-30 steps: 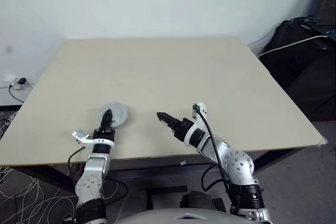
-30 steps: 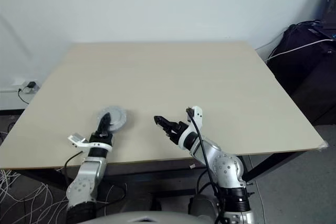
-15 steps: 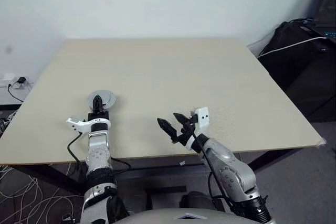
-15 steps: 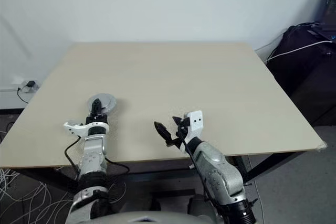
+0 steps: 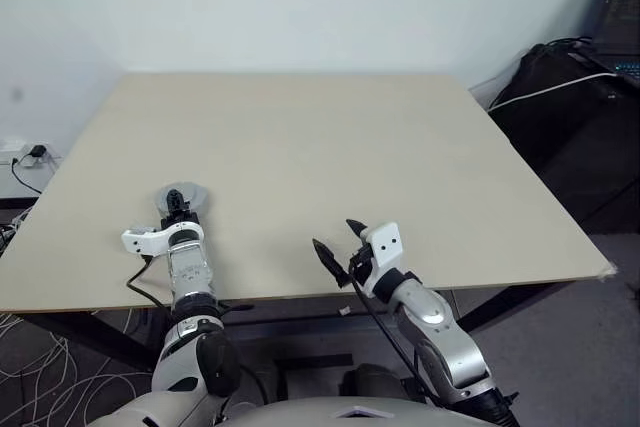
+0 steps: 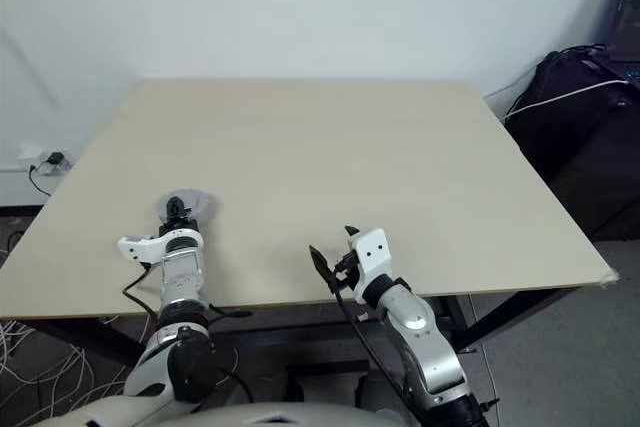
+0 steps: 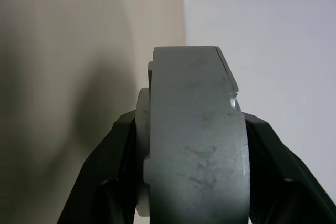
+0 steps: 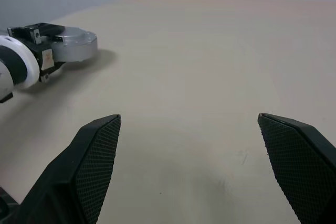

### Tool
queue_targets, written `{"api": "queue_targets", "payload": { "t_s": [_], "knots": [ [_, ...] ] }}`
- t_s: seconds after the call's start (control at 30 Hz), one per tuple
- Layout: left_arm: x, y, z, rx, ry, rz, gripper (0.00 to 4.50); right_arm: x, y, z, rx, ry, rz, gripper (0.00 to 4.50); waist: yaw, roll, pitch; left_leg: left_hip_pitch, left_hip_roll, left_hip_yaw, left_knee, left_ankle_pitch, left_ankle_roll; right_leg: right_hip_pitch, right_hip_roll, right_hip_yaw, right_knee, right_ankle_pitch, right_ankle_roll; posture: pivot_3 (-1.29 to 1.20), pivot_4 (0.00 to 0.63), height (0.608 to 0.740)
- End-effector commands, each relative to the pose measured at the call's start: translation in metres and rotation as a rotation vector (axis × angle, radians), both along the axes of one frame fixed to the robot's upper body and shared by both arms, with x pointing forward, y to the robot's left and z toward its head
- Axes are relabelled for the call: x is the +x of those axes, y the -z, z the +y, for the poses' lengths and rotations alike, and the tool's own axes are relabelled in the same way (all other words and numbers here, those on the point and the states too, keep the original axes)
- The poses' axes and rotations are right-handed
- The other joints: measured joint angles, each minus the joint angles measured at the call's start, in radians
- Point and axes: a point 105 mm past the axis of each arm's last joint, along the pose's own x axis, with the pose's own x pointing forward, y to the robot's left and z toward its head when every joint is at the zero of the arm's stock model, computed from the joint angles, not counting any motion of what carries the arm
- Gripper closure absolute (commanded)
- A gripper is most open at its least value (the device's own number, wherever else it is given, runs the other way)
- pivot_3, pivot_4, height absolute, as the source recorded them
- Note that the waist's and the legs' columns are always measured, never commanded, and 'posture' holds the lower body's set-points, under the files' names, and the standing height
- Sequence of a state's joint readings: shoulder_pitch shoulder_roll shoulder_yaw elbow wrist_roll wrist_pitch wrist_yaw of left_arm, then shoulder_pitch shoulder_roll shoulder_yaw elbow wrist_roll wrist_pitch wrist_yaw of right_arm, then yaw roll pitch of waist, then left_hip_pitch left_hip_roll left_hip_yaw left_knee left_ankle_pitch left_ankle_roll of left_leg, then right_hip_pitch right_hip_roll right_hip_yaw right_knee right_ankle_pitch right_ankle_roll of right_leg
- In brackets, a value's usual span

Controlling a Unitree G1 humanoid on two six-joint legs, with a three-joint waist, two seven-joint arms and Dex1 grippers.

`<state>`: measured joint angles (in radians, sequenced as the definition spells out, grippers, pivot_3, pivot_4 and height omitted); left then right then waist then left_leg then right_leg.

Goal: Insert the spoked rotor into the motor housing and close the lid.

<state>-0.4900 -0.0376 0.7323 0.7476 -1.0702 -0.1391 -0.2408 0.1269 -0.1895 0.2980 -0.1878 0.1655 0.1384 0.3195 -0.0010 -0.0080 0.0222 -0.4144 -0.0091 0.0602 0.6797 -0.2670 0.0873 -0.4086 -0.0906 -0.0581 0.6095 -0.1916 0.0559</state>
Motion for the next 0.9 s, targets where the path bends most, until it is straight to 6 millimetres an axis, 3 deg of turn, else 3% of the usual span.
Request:
{"api": "queue_targets", "payload": {
  "t_s": [0.03, 0.37, 0.77, 0.8, 0.9],
  "knots": [
    [0.011, -0.024, 0.009, 0.058, -0.023, -0.056, 2.36, 0.001, -0.008, -0.004, -0.041, 0.025, -0.103, 0.0, 0.0, 0.0, 0.0, 0.0, 0.0, 0.0, 0.0, 0.0, 0.0, 0.0, 0.0, 0.0, 0.0, 0.0, 0.0, 0.0, 0.0, 0.74],
    [0.008, -0.001, 0.008, 0.038, -0.009, 0.132, 2.36, 0.002, -0.007, -0.007, -0.02, 0.065, -0.096, 0.0, 0.002, 0.0, 0.0, 0.001, 0.0, 0.0, 0.002, -0.001, 0.002, 0.001, 0.0, 0.0, 0.001, 0.002, 0.001, 0.0, 0.0, 0.74],
    [0.002, 0.01, 0.006, 0.05, 0.017, 0.213, 2.36, 0.003, -0.001, -0.003, -0.026, 0.051, -0.066, 0.0, 0.003, 0.004, -0.003, 0.003, 0.001, 0.0, 0.002, -0.001, 0.002, 0.003, -0.001, 0.0, 0.002, 0.003, 0.0, 0.0, 0.0, 0.74],
    [0.001, 0.011, 0.006, 0.051, 0.021, 0.218, 1.64, 0.003, 0.0, -0.003, -0.027, 0.049, -0.064, 0.0, 0.003, 0.005, -0.004, 0.003, 0.001, 0.001, 0.002, -0.001, 0.002, 0.003, -0.001, 0.0, 0.002, 0.003, 0.0, 0.0, 0.0, 0.74],
    [0.0, 0.013, 0.005, 0.052, 0.024, 0.225, 0.77, 0.003, 0.001, -0.002, -0.029, 0.044, -0.06, 0.0, 0.002, 0.007, -0.006, 0.003, 0.0, 0.001, 0.002, -0.001, 0.002, 0.003, -0.001, 0.0, 0.002, 0.003, 0.0, 0.0, 0.0, 0.74]
  ]
}}
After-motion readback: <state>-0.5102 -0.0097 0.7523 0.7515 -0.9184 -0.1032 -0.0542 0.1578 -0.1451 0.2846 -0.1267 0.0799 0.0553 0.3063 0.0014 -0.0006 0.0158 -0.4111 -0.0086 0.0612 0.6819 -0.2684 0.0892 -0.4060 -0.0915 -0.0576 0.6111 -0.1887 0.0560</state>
